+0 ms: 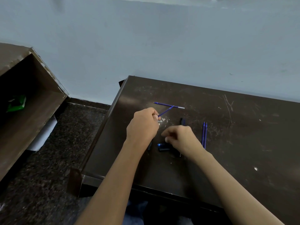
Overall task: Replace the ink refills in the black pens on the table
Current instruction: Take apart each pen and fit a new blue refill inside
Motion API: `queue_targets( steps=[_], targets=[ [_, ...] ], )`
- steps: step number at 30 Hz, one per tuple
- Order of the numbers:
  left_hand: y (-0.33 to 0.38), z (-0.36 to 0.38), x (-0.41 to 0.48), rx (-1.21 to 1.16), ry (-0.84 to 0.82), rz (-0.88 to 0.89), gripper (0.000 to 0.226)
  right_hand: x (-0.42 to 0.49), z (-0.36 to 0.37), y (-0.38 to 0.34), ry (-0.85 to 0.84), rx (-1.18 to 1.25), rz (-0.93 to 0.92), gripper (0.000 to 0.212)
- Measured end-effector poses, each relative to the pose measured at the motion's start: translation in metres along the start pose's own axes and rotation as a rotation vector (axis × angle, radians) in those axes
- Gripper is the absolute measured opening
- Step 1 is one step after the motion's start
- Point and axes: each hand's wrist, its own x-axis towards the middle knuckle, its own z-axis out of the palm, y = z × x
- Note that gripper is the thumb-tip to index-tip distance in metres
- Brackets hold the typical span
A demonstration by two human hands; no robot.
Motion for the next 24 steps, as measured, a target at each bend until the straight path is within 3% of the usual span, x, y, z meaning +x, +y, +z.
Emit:
queue_targets(
  steps=[2,5,8,12,19,24],
  targets=[
    [0.002,-0.001,0.0,-0.02,-0.034,-0.013,0.022,-0.002,-0.009,-0.005,0.105,0.335,0.049,0.017],
    [0.007,-0.002,0.001,-0.004,-0.212,-0.064,0.02,-0.006,-0.017,-0.012,0.075,0.773,0.09,0.011],
    [0.013,-0.001,-0.001,-0.035,-0.35,-0.104,0.021,-0.005,-0.016,-0.015,0.094,1.013,0.207,0.013],
    [0.014,0.0,-0.003,-0.072,-0.362,-0.095,0.02,0.0,-0.025,-0.014,0.215,1.306,0.372,0.005],
    [0.017,-0.002,-0.004,-0.055,-0.389,-0.105,0.022,-0.01,-0.014,-0.024,0.175,1.334,0.363,0.006],
    [0.018,-0.003,-0.005,-0.099,-0.378,-0.132,0.014,-0.007,-0.026,-0.017,0.331,1.419,0.346,0.012]
  ],
)
